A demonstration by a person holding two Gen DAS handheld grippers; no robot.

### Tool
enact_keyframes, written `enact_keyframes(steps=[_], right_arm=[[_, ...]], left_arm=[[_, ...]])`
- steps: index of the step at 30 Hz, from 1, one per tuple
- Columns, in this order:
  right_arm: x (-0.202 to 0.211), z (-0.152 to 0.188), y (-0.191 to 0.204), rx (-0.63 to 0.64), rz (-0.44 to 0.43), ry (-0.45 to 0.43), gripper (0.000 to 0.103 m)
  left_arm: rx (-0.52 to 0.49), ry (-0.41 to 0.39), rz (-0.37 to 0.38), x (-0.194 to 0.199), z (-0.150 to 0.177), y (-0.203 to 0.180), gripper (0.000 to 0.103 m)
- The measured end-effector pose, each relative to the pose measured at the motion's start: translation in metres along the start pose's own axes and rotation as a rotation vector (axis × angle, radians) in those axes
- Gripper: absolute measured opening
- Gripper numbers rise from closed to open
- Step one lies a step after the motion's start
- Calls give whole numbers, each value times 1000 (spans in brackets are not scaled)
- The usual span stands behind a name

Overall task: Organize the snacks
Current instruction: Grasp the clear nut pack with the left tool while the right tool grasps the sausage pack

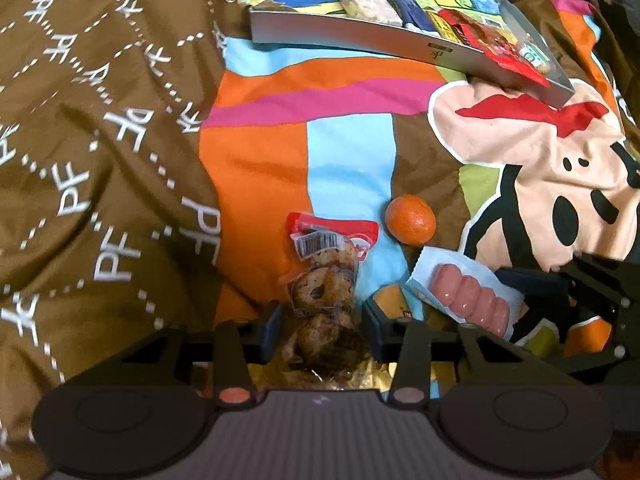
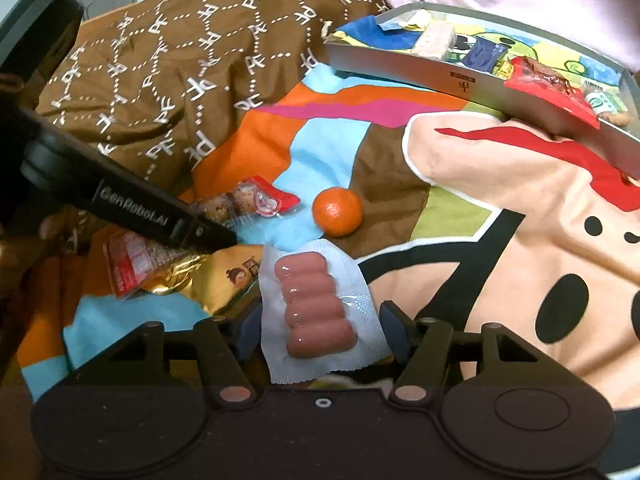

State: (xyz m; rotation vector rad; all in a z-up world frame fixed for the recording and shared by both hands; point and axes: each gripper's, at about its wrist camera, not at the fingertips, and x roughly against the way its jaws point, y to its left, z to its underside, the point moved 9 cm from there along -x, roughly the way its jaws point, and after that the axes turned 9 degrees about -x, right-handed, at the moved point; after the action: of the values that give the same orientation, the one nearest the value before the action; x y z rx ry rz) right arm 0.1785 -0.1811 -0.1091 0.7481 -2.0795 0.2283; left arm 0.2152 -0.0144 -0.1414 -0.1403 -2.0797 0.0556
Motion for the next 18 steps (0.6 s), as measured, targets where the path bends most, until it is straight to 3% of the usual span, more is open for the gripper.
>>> enact_keyframes(steps=[4, 10, 18], right_arm=[[1, 5, 7, 17, 4, 16, 65], [-4, 6, 2, -22, -11, 16, 70], [3, 7, 11, 64, 47, -29, 62]], left_arm=[[49, -31, -23, 7, 7, -3, 46], [51, -117, -140, 17, 16, -15, 46], [109, -183, -158, 22, 22, -12, 46]])
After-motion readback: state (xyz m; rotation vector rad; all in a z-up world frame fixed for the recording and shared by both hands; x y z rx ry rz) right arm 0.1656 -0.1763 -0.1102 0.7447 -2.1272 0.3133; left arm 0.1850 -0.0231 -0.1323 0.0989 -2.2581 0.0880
